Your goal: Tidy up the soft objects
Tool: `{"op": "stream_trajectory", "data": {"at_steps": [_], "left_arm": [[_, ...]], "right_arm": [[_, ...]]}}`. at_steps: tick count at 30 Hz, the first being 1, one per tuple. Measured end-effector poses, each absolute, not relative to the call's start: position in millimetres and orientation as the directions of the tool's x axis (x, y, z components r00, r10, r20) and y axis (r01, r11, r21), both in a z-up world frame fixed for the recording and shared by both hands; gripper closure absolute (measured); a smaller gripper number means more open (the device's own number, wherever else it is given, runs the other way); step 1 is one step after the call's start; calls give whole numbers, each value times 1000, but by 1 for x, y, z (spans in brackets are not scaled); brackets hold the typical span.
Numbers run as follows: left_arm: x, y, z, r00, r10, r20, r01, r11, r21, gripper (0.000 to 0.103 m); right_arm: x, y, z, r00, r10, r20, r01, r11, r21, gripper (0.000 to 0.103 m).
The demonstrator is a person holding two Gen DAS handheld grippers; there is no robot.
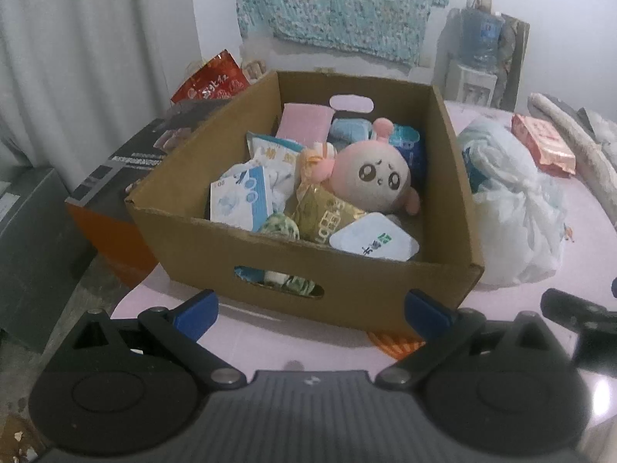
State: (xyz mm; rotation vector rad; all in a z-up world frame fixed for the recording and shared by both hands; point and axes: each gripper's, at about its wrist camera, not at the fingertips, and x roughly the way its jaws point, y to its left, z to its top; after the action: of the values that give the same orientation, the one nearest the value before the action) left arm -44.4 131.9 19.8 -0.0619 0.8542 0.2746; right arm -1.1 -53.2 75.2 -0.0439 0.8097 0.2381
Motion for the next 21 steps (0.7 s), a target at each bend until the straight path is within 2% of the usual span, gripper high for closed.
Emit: {"op": "stream_trajectory", "data": {"at_steps": [21], "left_arm": [[-41,126,17,609,217,-763,-252,965,73,0]], "right_arm": [[4,-47,69,644,202,-737,-256,966,42,1]]}}
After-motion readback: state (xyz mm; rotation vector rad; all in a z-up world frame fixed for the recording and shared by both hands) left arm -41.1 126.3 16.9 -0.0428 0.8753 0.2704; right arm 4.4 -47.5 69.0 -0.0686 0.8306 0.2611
